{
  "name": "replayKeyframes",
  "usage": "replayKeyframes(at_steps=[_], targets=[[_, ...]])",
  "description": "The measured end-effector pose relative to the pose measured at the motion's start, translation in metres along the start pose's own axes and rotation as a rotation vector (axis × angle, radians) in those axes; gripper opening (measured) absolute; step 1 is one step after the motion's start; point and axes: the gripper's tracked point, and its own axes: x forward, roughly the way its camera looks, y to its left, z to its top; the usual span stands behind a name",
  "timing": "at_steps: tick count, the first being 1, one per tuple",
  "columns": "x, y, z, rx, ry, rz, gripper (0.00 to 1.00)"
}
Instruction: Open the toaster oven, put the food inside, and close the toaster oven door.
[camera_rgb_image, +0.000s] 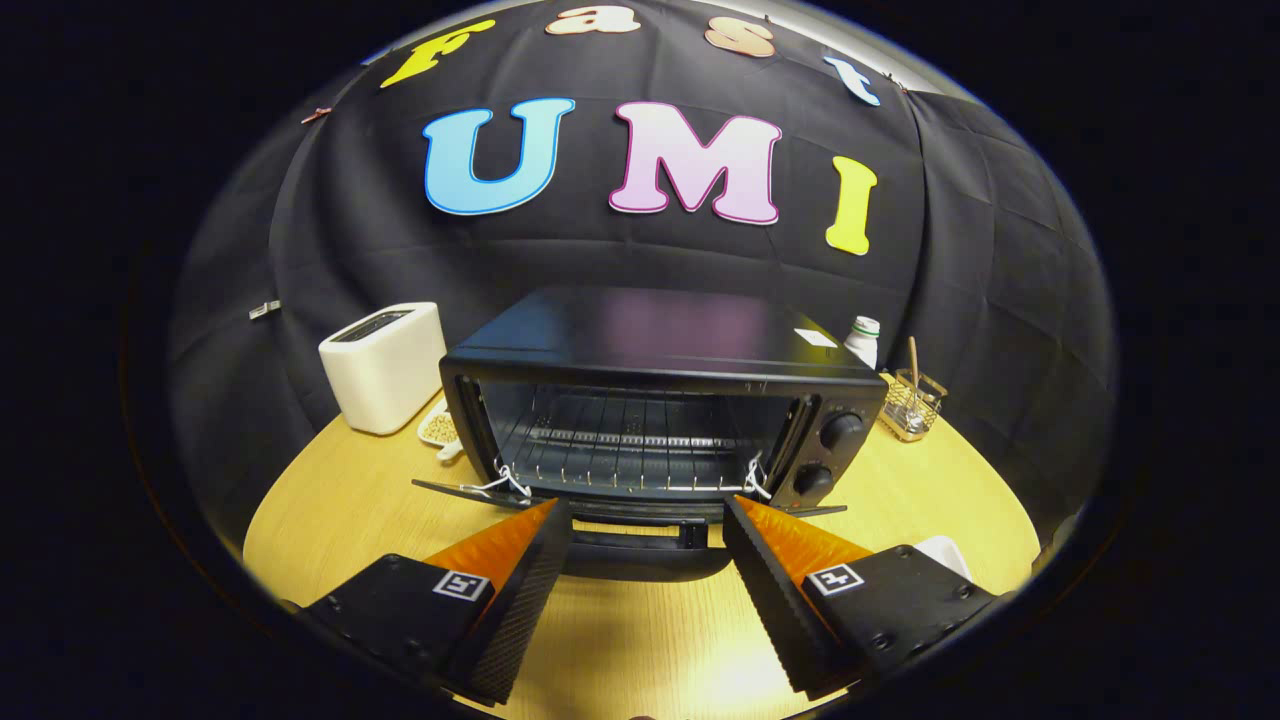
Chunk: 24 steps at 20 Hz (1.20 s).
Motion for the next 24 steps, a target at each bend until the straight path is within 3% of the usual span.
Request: replayKeyframes(at_steps=[3, 7, 9, 15, 24], targets=[[-0.006, 0.001, -0.026, -0.019, 0.042, 0.005, 0.99], [-0.009, 0.008, -0.107, -0.035, 0.265, 0.048, 1.00], [-0.014, 0.001, -0.121, -0.033, 0.309, 0.054, 0.99], [-0.044, -0.027, -0.087, -0.096, 0.225, 0.096, 0.99], [-0.082, -0.144, -0.039, -0.138, 0.139, 0.058, 0.99]])
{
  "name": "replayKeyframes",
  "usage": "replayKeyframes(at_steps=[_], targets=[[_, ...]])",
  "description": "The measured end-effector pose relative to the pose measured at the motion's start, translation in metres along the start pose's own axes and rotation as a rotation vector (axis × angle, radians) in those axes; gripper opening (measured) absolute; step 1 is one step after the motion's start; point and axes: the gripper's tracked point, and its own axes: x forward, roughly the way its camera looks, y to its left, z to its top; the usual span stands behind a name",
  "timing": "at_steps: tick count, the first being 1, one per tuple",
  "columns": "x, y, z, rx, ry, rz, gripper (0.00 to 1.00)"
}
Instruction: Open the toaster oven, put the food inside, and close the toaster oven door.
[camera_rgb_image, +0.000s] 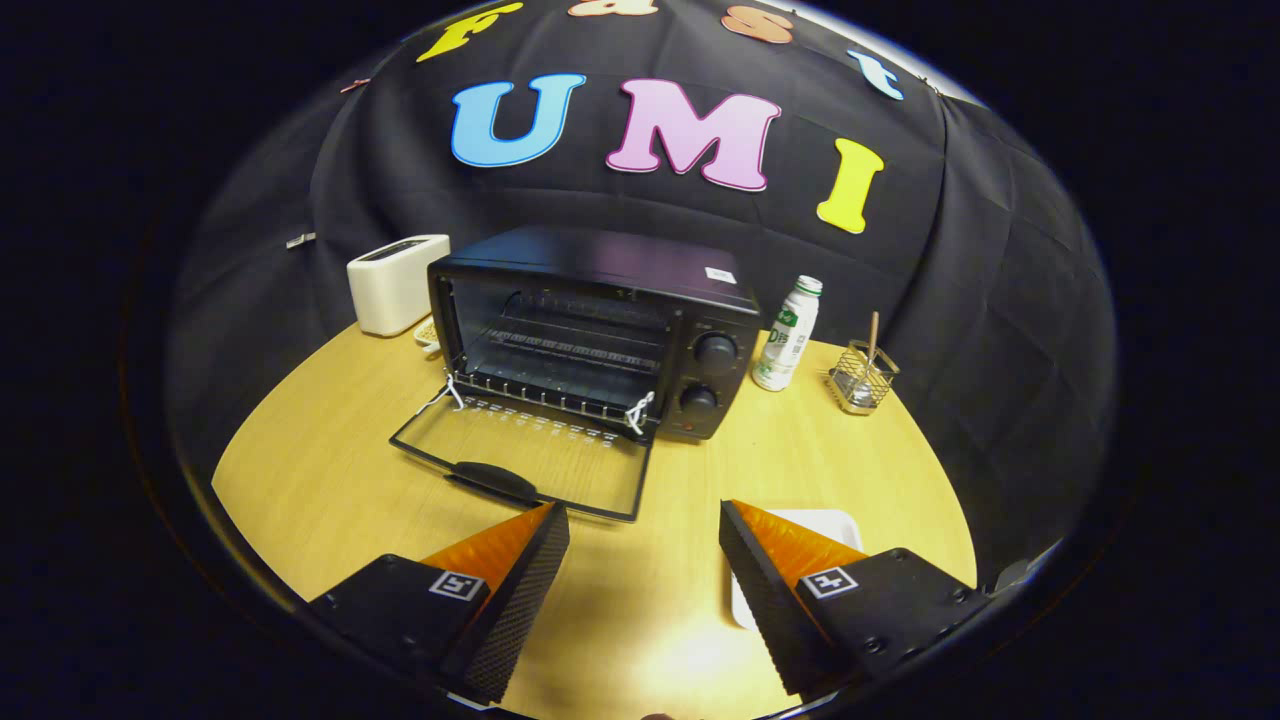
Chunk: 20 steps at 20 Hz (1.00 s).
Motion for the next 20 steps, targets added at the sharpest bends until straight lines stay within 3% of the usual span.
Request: replayKeyframes(at_steps=[5, 12, 20], targets=[[-0.006, -0.059, -0.003, -0.012, 0.017, 0.020, 0.99], [0.011, -0.140, -0.037, 0.130, 0.165, 0.032, 0.99], [0.063, -0.213, -0.118, 0.163, 0.385, 0.032, 0.99]])
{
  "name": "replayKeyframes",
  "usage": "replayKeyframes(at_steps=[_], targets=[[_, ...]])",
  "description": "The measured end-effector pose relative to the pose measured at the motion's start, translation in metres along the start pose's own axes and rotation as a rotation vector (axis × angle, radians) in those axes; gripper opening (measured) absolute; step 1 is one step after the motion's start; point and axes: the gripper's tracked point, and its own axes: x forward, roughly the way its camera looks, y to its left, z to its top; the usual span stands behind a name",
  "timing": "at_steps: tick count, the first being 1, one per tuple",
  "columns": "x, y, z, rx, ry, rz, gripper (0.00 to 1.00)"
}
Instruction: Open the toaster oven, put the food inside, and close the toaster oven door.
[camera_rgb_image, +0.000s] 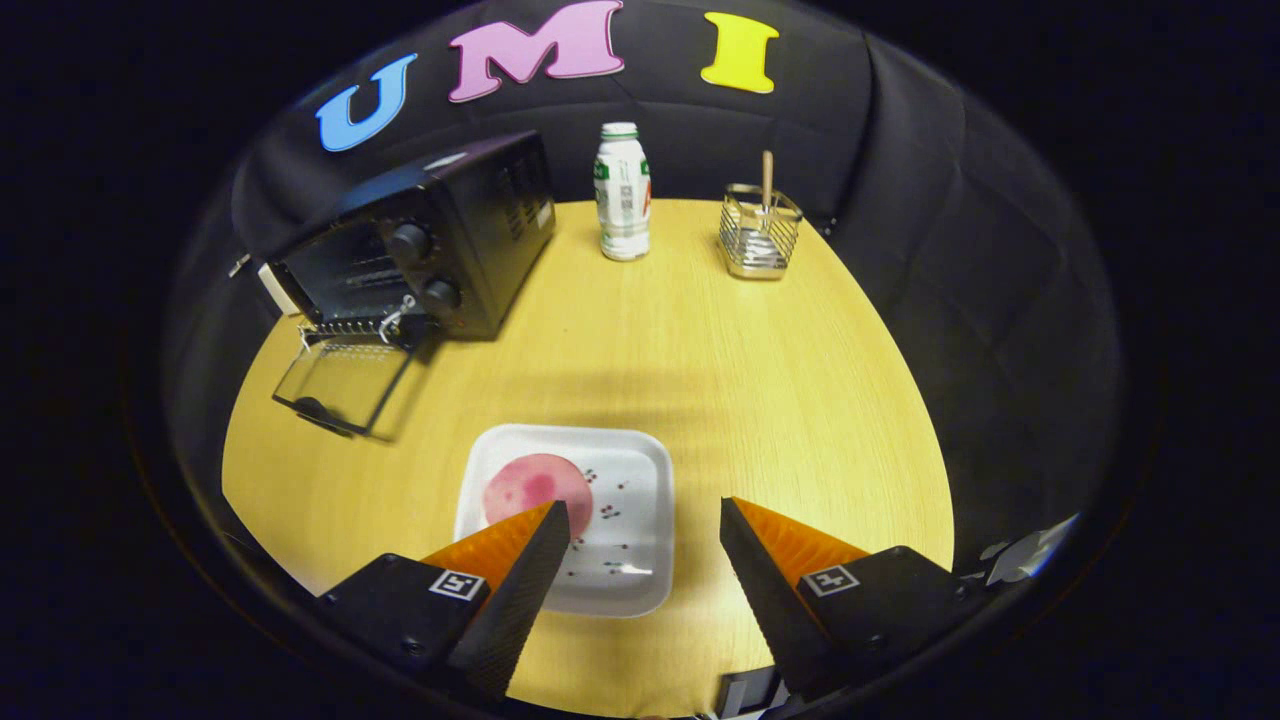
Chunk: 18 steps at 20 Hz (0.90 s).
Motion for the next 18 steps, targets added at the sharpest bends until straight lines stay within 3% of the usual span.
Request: replayKeyframes(at_steps=[9, 15, 17, 18], targets=[[0.032, -0.010, -0.033, 0.018, 0.183, 0.003, 0.98], [0.035, -0.007, -0.033, 0.053, 0.217, 0.001, 0.98], [0.036, -0.003, -0.032, 0.069, 0.248, 0.004, 0.92], [0.036, 0.001, -0.032, 0.087, 0.266, 0.006, 0.76]])
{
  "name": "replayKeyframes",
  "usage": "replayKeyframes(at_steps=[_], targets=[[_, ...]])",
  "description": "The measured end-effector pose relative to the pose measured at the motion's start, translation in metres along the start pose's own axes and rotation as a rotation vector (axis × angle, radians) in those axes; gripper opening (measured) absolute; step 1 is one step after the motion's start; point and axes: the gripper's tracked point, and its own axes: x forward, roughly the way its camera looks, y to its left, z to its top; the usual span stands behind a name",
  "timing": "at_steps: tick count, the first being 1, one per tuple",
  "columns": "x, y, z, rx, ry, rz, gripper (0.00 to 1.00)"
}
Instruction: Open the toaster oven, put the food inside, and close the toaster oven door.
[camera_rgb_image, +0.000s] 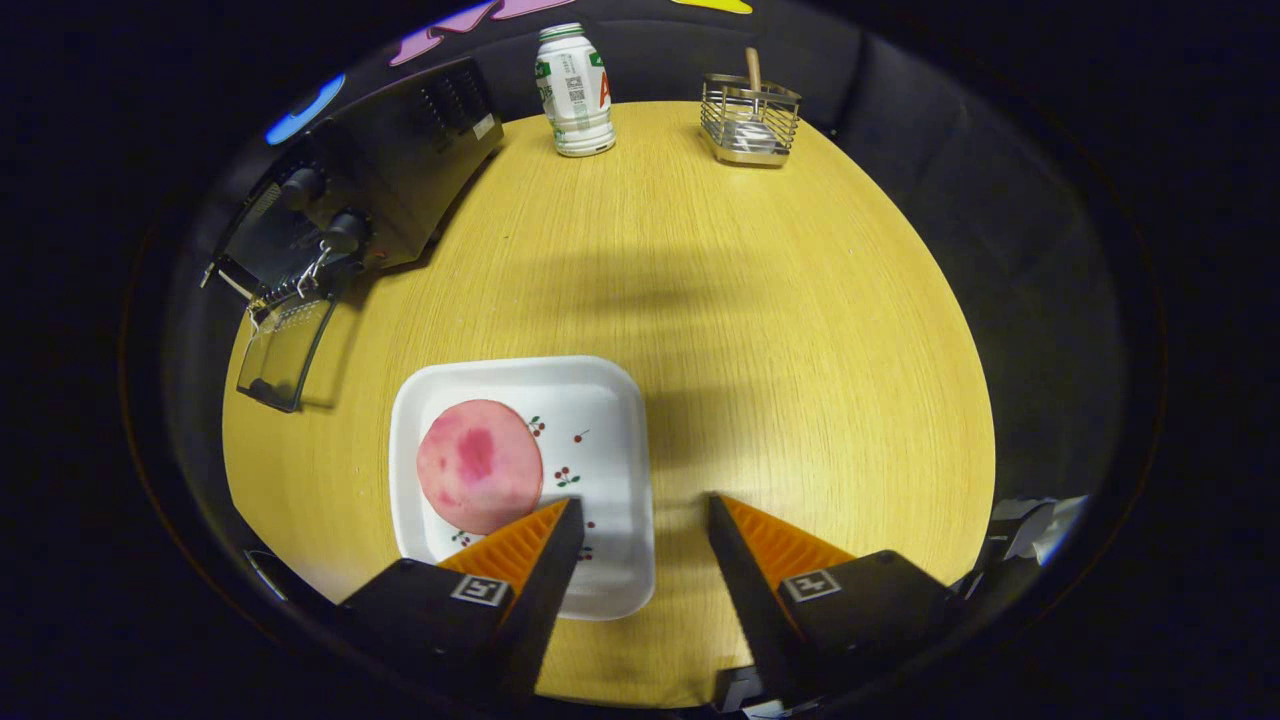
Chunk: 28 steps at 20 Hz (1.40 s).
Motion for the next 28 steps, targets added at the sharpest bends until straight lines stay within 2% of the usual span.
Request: replayKeyframes(at_steps=[1, 3, 4, 6, 8, 10, 13, 15, 21, 28], targets=[[0.001, 0.001, 0.000, 0.015, 0.021, -0.001, 0.60], [0.003, 0.001, -0.001, 0.021, 0.052, 0.001, 0.48], [0.004, -0.003, 0.000, 0.018, 0.062, -0.007, 0.48], [0.002, -0.004, -0.002, 0.075, 0.100, 0.012, 0.30], [0.002, -0.007, -0.002, 0.157, 0.123, 0.033, 0.19], [0.000, -0.009, -0.003, 0.187, 0.114, 0.066, 0.12], [-0.003, -0.007, -0.002, 0.160, 0.070, 0.118, 0.06], [-0.002, -0.007, -0.004, 0.176, 0.046, 0.137, 0.06], [-0.004, -0.002, -0.008, 0.351, 0.028, 0.213, 0.06], [-0.011, 0.029, -0.025, 0.493, 0.043, 0.381, 0.05]])
